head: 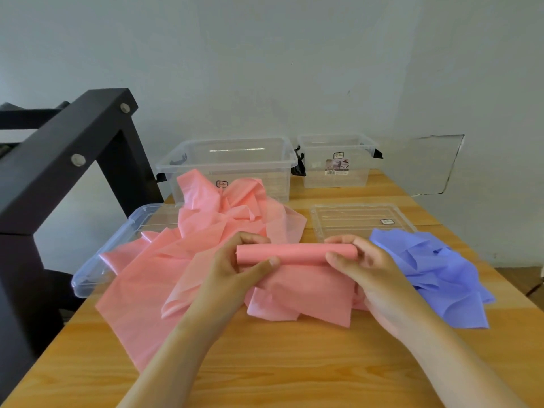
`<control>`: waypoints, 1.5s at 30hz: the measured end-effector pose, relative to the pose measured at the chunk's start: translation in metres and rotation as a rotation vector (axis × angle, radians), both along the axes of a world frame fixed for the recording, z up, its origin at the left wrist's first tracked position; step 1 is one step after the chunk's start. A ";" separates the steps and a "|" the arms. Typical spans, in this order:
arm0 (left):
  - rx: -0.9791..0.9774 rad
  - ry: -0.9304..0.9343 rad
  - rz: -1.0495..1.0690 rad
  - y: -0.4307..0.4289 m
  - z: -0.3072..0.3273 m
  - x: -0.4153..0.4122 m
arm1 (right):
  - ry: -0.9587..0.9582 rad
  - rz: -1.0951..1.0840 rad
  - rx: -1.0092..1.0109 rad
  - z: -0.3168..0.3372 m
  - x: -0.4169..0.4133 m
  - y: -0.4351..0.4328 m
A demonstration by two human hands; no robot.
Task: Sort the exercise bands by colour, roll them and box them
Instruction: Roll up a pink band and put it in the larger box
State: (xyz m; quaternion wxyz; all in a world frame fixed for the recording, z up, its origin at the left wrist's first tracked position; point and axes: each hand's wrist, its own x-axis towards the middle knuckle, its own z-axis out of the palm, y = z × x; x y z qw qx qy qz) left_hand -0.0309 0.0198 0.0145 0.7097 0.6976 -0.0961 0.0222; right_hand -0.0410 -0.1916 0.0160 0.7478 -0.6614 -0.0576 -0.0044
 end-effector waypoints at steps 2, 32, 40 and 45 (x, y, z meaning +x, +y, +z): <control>0.027 -0.002 -0.002 -0.001 -0.001 -0.001 | -0.019 -0.052 -0.010 0.000 0.001 -0.001; 0.011 0.118 0.019 -0.006 -0.005 0.006 | -0.267 -0.474 -0.101 -0.009 0.005 0.007; -0.085 0.156 0.040 -0.004 -0.002 0.011 | -0.216 -0.413 -0.082 -0.009 0.006 0.003; -0.074 0.149 0.031 -0.003 0.004 0.008 | -0.186 -0.384 -0.044 -0.008 0.007 0.003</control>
